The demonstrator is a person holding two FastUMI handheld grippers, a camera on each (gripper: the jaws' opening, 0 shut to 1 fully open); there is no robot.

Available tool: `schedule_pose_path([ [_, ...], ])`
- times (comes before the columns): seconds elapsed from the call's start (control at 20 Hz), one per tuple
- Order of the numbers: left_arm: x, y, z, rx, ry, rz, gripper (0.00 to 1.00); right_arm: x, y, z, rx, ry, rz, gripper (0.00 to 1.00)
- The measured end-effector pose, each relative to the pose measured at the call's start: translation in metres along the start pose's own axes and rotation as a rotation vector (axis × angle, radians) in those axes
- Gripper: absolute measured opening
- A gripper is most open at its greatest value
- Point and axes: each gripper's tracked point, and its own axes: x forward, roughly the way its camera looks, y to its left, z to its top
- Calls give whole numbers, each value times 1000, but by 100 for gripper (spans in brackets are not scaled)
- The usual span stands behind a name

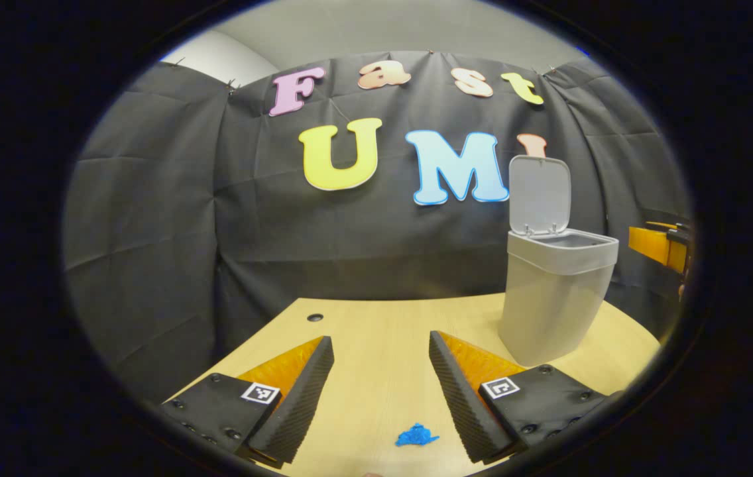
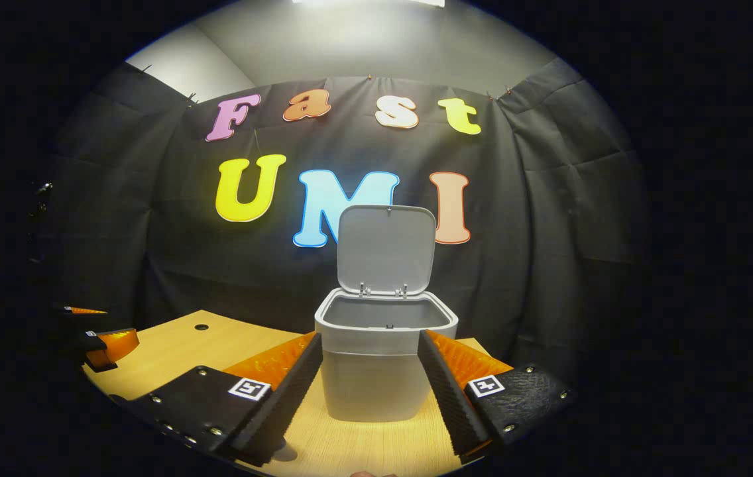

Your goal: Press the lid of the desktop garbage bin to open it, pick up the crumpled paper on the desktop and throw it into the bin, then pick up the pop can on the desktop and drop it into the bin, and finally close the garbage bin lid.

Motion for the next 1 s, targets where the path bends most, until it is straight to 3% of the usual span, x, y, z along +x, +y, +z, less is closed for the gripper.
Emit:
schedule_pose_path([
  [0.1, 2, -3, -17, 0, 39, -11, 95, -6, -3, -2, -18, 5, -15, 96],
  [0.15, 1, -5, -25, 2, 57, -17, 91, -9, -3, -2, -23, 6, -17, 96],
  [0.2, 2, -9, -34, 3, 75, -32, 95, -12, -2, -4, -25, 10, -20, 96],
  [0.25, 4, -15, -46, 5, 103, -55, 91, -14, -1, -5, -23, 18, -21, 96],
  [0.3, 6, -20, -59, 9, 132, -75, 95, -16, 2, -8, -18, 28, -19, 96],
  [0.4, 8, -26, -85, 14, 193, -99, 91, -21, 8, -11, -12, 43, -15, 96],
  [0.55, 10, -34, -112, 8, 250, -127, 100, -27, 12, -12, -28, 54, -23, 96],
  [0.7, 15, -38, -137, 5, 309, -141, 95, -33, 15, -16, -41, 69, -33, 96],
  [0.75, 15, -39, -144, 3, 328, -146, 99, -34, 16, -17, -40, 78, -39, 96],
  [0.95, 23, -40, -176, 0, 419, -166, 92, -39, 21, -19, -25, 100, -73, 96],
  [1.0, 26, -40, -183, 0, 440, -173, 95, -40, 22, -20, -26, 105, -83, 96],
])
